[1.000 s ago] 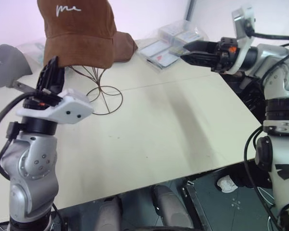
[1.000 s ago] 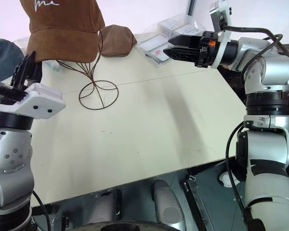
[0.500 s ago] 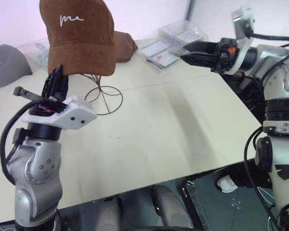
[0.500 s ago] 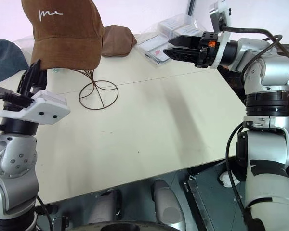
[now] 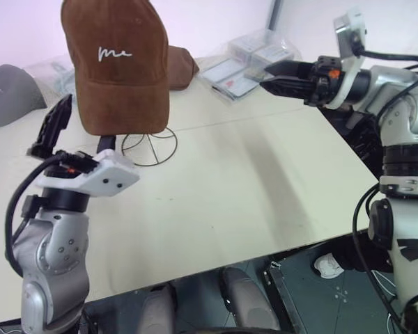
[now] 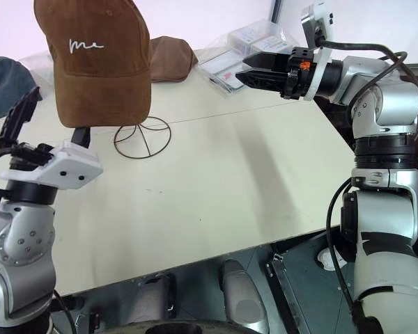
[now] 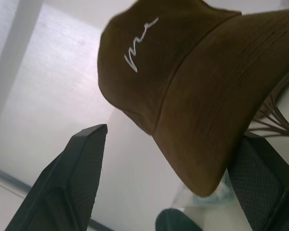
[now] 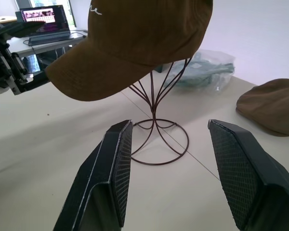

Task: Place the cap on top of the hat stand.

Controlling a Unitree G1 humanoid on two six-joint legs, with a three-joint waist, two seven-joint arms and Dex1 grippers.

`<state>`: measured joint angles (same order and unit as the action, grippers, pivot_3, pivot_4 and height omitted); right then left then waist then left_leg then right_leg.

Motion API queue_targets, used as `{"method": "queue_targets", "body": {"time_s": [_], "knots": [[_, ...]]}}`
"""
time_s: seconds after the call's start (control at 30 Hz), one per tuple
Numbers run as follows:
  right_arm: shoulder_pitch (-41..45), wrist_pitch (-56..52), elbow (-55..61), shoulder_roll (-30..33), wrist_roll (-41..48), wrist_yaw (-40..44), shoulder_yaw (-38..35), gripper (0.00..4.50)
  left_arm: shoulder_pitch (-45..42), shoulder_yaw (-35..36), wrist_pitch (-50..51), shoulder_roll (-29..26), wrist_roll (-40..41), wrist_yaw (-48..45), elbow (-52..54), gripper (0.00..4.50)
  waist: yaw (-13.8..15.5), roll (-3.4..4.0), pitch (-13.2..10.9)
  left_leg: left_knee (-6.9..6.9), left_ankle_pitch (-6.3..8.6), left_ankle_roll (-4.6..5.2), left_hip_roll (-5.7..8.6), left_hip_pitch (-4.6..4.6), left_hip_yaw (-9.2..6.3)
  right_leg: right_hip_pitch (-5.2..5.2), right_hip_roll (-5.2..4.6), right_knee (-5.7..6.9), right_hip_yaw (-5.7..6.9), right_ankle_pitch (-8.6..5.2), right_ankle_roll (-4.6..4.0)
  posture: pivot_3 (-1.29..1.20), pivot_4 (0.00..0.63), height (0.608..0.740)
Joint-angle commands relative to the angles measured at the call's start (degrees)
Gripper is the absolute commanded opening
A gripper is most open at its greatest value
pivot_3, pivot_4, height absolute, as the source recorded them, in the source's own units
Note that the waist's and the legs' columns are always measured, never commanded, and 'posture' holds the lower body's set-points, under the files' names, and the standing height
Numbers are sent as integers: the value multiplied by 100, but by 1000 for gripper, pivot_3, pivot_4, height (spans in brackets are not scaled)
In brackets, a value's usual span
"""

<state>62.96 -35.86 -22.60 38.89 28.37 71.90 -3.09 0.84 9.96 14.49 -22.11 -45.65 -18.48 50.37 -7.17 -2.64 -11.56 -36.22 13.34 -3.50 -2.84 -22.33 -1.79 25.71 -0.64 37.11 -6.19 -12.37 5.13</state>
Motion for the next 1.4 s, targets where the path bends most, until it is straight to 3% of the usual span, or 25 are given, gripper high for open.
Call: {"method": "queue_targets", "body": {"time_s": [0.03,0.53,1.17,1.4], "knots": [[49,82,176,-16,49,-6,-101,2551,68,146,-134,57,-37,122,283,3929,6,0,0,0,0,0,0,0,0,0,0,0,0,0,0,0,150,740],[23,58,219,-34,48,-31,-103,2551,695,185,-198,433,196,154,3,3929,-2,0,0,0,0,0,0,1,1,0,0,-2,0,-1,-1,0,150,740],[-137,-73,446,12,95,-126,-137,2551,1000,-9,-120,405,276,-36,-435,3929,-11,0,0,2,0,0,0,-1,1,0,-1,-10,-1,-1,-3,0,150,740],[-155,-69,439,-1,84,-112,-117,2551,937,415,550,960,946,43,-452,3929,-9,0,0,1,1,0,0,-3,1,0,-1,-14,0,-1,-3,0,150,740]]}}
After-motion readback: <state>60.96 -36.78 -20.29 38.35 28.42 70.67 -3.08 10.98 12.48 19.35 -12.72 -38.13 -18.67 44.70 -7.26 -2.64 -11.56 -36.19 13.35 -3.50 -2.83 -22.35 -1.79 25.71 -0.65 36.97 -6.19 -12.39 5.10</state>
